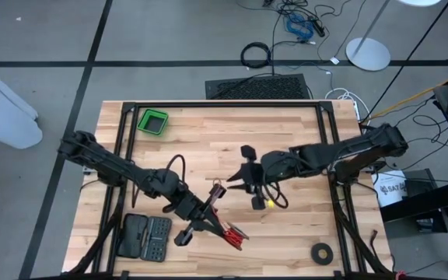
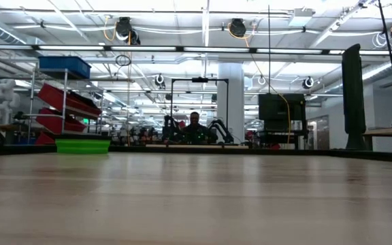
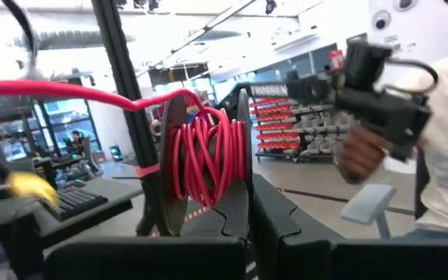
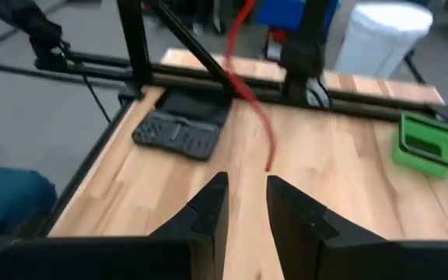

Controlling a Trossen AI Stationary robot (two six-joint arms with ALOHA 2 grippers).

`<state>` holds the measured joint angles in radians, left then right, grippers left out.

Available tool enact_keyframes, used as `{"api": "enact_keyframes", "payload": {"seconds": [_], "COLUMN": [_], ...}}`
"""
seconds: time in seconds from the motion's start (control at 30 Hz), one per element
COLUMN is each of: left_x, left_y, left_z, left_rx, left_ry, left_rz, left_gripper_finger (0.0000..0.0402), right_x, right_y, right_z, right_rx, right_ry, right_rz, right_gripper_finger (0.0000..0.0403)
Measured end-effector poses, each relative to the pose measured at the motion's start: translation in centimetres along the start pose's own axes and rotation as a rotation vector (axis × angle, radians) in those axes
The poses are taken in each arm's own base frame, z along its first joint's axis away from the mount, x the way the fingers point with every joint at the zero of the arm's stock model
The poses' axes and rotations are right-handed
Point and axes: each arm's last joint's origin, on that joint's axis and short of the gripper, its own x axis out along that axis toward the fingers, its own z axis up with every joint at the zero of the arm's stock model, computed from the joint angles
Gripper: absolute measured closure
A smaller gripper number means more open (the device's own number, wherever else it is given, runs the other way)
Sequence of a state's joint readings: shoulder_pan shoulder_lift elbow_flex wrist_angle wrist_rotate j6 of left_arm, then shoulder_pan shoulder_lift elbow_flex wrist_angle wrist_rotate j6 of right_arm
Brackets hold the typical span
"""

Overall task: Coil cords
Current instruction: Coil the red wire into the spool

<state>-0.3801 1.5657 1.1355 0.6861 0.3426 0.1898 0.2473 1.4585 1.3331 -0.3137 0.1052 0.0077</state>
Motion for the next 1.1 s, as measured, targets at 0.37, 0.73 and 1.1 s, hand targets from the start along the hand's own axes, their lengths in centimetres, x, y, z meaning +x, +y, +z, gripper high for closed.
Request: {"api": "enact_keyframes", "payload": {"seconds": [0.37,0.73,1.1], "left_x": [-0.4,-0.5,-0.4], "left_y": [0.1,0.4,0.3], "left_z": [0.6,0.6,0.6], "left_rx": [-0.007,-0.005,-0.005], "left_ry": [0.026,0.033,0.032], "left_rz": [0.046,0.09,0.089], "left_gripper_finger": [0.0401,0.0401,0.0401], "right_x": [2.3,3.0,3.4], "right_y": [2.3,5.0,4.6], "right_z": [-5.6,-5.7,-5.1], "right_rx": [-0.025,-0.206,-0.215], "right_ry": [-0.166,-0.289,-0.364], "right_rz": [-0.197,-0.393,-0.496], "right_gripper_finger": [0.0328,0.0322,0.0229]}}
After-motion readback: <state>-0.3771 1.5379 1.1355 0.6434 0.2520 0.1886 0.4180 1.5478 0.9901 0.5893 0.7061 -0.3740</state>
